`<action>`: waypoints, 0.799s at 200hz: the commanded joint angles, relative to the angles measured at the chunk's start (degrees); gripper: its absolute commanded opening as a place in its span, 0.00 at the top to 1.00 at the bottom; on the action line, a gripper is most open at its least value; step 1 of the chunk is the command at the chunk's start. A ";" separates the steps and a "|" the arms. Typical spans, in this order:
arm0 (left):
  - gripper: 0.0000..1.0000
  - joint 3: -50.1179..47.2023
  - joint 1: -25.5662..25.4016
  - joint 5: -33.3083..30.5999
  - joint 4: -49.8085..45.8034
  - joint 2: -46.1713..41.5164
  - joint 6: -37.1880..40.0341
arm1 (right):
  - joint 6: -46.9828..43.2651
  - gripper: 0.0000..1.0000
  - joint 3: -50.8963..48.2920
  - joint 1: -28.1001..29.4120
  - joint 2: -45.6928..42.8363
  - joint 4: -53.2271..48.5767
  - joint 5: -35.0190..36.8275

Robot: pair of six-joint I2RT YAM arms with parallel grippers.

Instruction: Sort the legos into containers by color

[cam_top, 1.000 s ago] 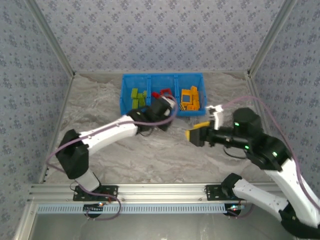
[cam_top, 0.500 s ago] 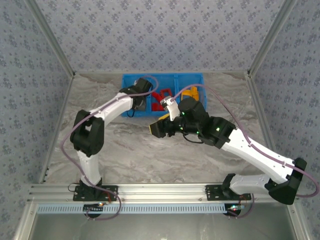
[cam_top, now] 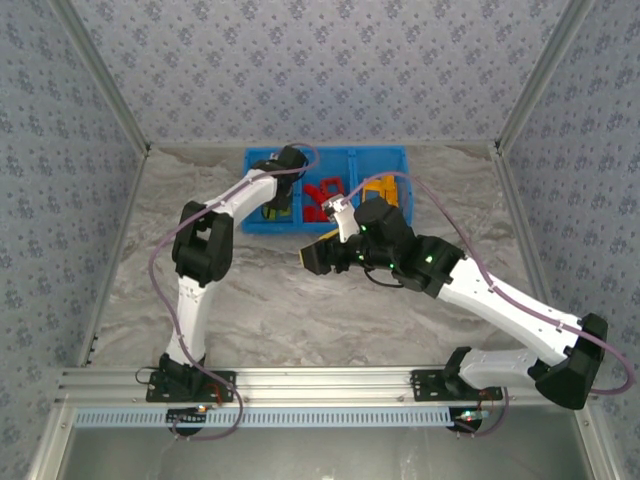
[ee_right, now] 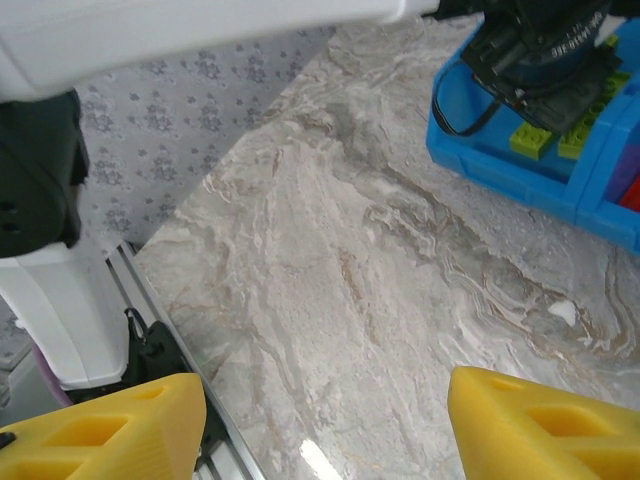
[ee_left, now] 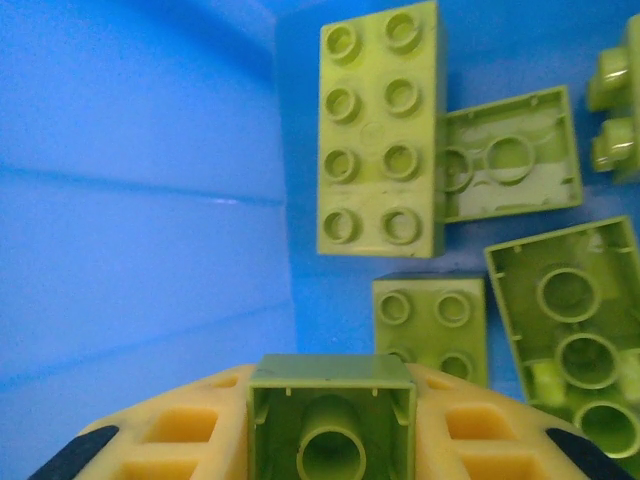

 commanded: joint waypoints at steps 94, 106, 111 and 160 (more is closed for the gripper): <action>0.47 -0.49 -2.05 1.36 0.19 -10.91 0.53 | -0.60 0.30 -1.58 -2.99 -4.45 -3.05 1.94; 0.46 -2.24 -3.08 1.93 1.44 -14.87 0.05 | -1.17 0.29 -0.97 -3.90 -5.51 -4.30 3.98; 0.46 -3.09 -3.47 2.21 1.87 -16.81 -0.44 | -1.34 0.30 -0.43 -4.23 -5.95 -5.02 5.27; 0.29 -28.63 -2.79 10.57 14.54 -48.44 -9.85 | 0.46 0.00 2.64 -15.36 -9.04 -14.71 26.93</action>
